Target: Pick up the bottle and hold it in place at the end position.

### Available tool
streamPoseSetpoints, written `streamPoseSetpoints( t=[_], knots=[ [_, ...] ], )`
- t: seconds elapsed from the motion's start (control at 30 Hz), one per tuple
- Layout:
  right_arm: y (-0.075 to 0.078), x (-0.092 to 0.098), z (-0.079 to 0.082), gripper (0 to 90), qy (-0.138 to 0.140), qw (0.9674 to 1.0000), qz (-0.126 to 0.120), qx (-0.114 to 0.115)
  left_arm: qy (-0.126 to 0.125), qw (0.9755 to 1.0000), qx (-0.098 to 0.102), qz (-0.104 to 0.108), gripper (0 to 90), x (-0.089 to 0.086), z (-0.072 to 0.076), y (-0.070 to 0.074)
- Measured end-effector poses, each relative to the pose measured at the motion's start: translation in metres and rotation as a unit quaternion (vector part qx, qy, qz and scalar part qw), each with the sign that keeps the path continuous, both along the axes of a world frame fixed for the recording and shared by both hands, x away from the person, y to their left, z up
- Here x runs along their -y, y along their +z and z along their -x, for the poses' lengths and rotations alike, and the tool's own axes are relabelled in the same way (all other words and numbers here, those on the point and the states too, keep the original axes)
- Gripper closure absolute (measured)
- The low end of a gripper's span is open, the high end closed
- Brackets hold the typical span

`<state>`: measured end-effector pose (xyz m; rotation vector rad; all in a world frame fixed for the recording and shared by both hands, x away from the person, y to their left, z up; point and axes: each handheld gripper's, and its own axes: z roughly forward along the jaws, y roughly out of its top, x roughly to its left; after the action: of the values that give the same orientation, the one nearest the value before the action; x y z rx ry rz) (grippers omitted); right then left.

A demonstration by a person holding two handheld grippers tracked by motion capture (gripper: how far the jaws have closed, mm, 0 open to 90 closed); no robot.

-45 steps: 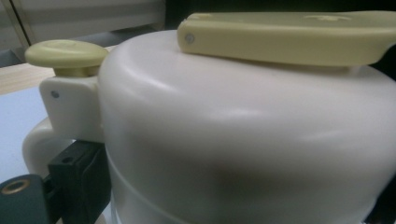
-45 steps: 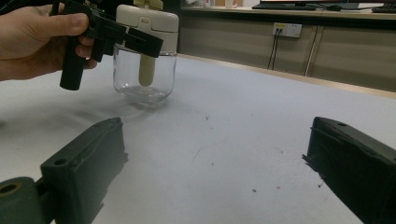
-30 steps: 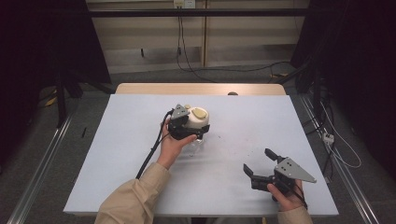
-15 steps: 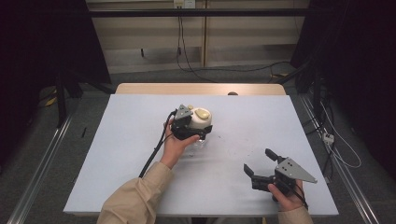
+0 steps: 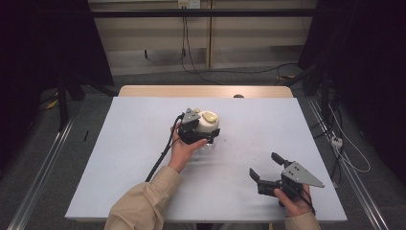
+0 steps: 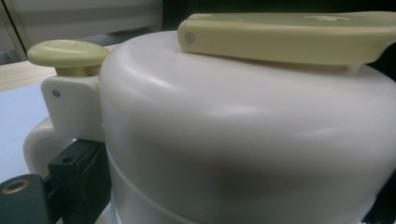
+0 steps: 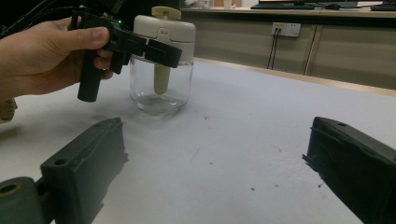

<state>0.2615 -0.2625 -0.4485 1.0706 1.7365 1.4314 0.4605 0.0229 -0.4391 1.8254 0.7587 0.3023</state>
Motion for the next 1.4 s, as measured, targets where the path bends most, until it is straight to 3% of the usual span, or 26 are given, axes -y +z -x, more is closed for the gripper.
streamPoseSetpoints(
  t=[0.43,0.63,0.8,0.9,1.4],
  knots=[
    [-0.001,-0.001,-0.002,3.8,0.0,1.0,0.001,-0.001,0.006,0.9999,0.011,0.004,6.2,0.003,0.004,-0.004],
    [-0.001,-0.003,-0.005,3.8,0.001,1.0,0.003,-0.005,0.004,0.9998,0.02,-0.006,6.1,0.006,0.007,-0.004],
    [-0.003,-0.008,-0.01,3.9,0.001,0.9999,0.01,-0.011,0.013,0.9998,0.015,0.0,6.0,0.003,0.011,-0.006],
    [-0.003,-0.01,-0.014,3.8,-0.001,0.9998,0.011,-0.014,0.009,0.9997,0.023,-0.006,5.9,0.003,0.013,-0.007],
    [-0.005,-0.02,-0.035,4.0,0.007,0.9992,0.001,-0.04,0.01,0.9995,0.028,0.004,5.7,-0.001,0.018,-0.012]
  ],
)
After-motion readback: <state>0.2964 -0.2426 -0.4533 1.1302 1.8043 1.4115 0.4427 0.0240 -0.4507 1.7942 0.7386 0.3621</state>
